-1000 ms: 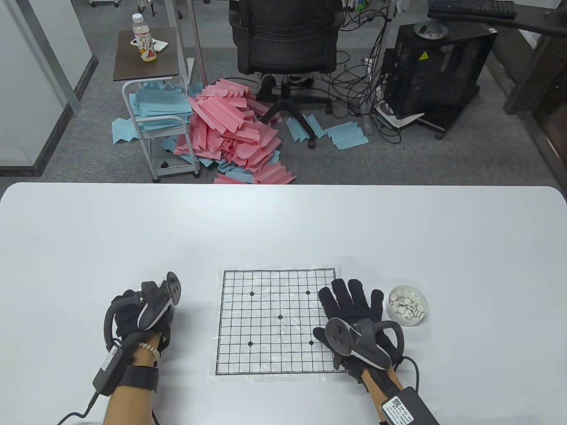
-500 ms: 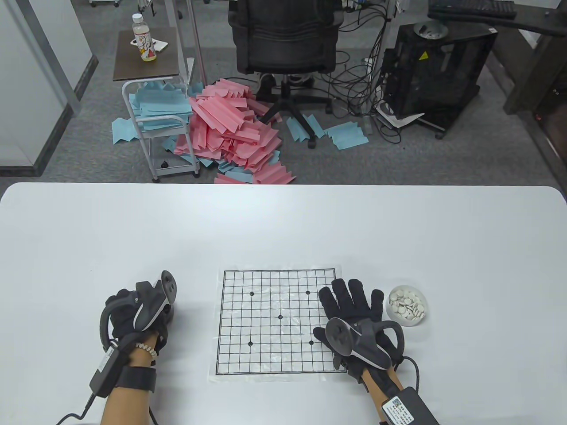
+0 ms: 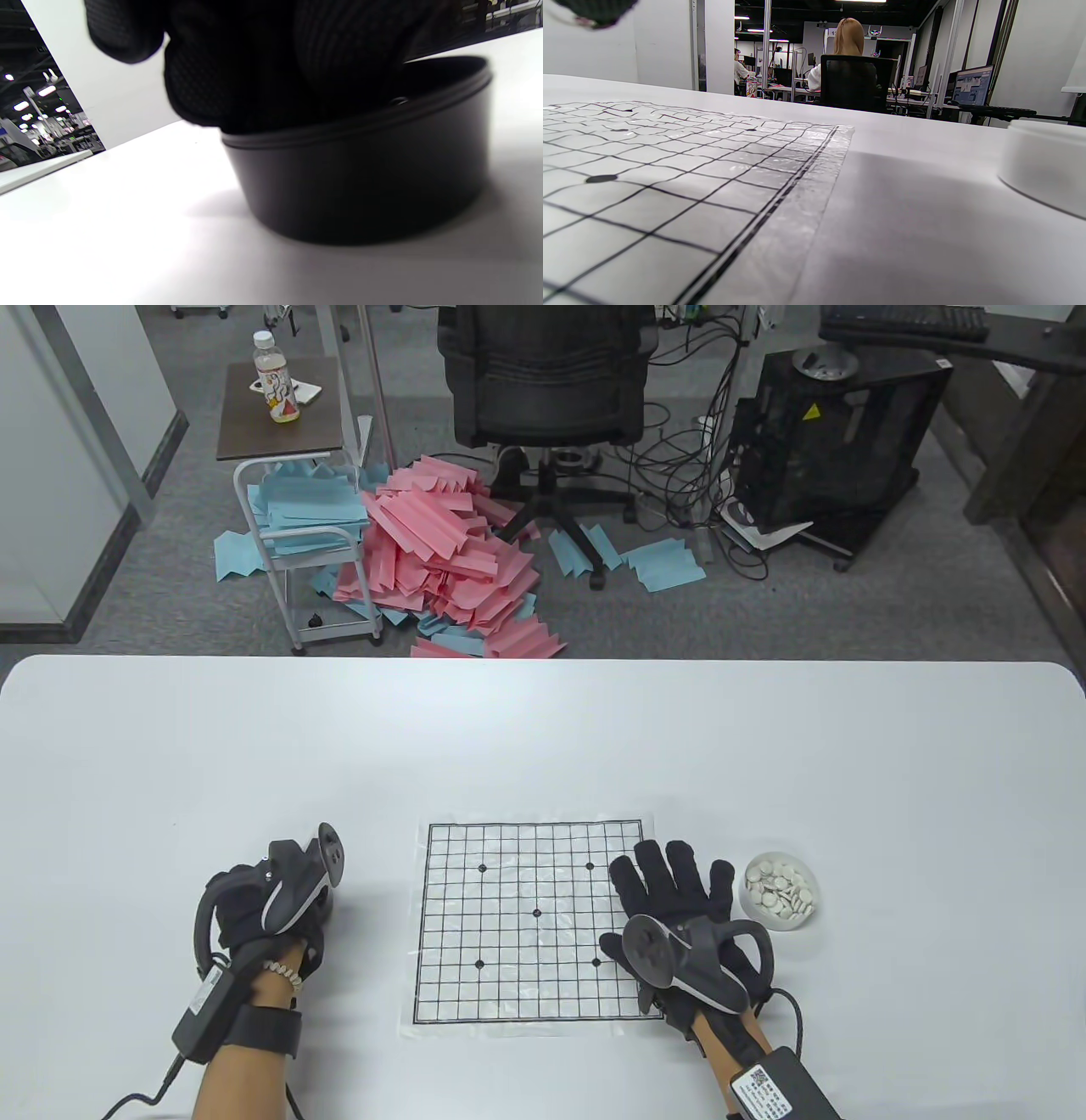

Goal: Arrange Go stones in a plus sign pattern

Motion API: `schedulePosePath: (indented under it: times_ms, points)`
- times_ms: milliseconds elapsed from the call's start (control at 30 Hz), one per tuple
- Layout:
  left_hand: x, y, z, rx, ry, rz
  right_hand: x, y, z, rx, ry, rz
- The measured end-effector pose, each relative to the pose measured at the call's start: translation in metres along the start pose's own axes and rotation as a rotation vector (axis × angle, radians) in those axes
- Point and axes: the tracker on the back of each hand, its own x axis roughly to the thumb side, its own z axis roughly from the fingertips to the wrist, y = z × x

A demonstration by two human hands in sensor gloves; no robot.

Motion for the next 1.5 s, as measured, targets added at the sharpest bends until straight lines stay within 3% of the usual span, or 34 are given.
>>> schedulePosePath:
  times_ms: [367,700,900,1100,1500]
  points:
    - [0.043,0.039,0.021,0.122,-0.183,0.128,0.001,0.0,0.0,0.002,-0.002,0.004]
    - [0.119,0.061,0.052,0.035,-0.411,0.322,-0.002,0.0,0.001,0.002,0.001,0.002]
    - [0.169,0.057,0.073,0.003,-0.509,0.27,-0.002,0.0,0.001,-0.001,-0.005,0.006]
    - [0.201,0.049,0.084,-0.011,-0.537,0.225,-0.002,0.0,0.001,0.002,-0.008,0.008]
    - [0.207,0.04,0.085,-0.011,-0.516,0.246,-0.002,0.0,0.002,0.006,-0.012,0.016]
